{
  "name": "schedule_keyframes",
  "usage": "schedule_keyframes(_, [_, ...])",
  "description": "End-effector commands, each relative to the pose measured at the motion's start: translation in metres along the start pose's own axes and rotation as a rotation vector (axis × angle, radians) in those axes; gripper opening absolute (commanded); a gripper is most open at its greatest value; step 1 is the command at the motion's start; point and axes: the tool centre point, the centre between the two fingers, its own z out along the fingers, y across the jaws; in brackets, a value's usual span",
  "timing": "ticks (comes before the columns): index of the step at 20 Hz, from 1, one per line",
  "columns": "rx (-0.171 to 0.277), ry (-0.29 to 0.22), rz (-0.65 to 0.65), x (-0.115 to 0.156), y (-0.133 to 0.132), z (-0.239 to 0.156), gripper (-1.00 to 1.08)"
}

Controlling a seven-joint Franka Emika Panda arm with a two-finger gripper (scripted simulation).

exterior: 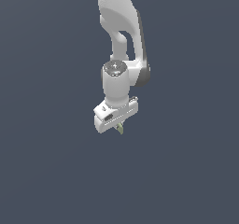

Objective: Pick up the object and move it to a goal position.

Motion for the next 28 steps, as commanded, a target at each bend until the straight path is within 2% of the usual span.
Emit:
schedule_keyframes(1, [-0.015, 0.036, -0.02, 0.002, 0.017, -0.022, -1.0])
schedule_keyframes(15, [-0.087, 0.235, -0.133, 0.005, 0.102, -0.142, -1.0])
schedule_keyframes(28, [-0.145, 0.417, -0.234, -0.004, 0.171, -0.254, -1.0])
